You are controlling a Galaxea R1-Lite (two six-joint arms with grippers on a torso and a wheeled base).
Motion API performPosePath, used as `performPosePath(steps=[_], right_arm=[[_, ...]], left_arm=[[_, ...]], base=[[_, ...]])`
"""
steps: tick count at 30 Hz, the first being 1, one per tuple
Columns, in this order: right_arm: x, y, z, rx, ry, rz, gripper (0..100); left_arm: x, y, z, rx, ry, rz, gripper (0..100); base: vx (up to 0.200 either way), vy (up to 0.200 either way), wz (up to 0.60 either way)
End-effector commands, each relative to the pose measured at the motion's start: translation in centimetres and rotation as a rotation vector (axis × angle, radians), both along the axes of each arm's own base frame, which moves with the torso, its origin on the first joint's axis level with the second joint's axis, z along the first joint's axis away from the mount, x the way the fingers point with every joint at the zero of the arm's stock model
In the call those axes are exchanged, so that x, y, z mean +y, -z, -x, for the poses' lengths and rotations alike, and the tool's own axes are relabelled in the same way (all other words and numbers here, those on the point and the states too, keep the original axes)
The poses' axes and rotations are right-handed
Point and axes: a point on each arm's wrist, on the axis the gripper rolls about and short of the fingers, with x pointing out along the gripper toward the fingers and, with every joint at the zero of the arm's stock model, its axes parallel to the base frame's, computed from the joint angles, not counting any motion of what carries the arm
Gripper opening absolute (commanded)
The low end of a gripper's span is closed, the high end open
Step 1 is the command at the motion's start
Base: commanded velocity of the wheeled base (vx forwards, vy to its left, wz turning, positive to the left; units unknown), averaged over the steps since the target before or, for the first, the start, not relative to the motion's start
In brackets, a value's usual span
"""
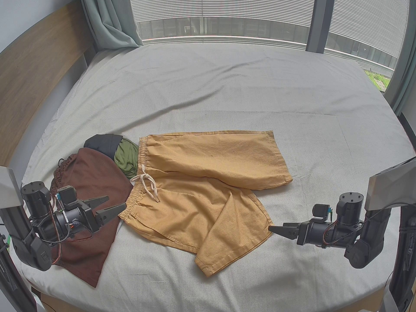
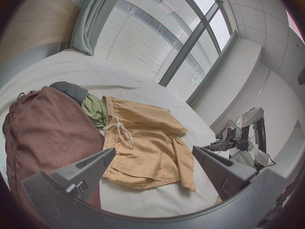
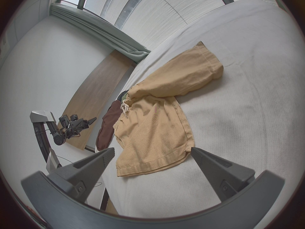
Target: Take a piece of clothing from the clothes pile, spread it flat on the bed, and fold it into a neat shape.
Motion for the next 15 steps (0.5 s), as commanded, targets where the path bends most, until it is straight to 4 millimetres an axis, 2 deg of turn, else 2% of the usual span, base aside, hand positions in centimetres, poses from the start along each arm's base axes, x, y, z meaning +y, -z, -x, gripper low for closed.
performPosePath(steps=[1, 15], right_arm=[[0.0, 1.6, -0.3, 0.046, 0.003, 0.011, 100], [0.2, 4.2, -1.3, 0.100, 0.012, 0.014, 100]], left_arm=[[0.0, 0.0, -0.2, -0.003, -0.002, 0.002, 100], [0.1, -0.2, -0.2, -0.010, -0.004, 0.003, 100]], base=[[0.000, 0.000, 0.00], [0.000, 0.000, 0.00]])
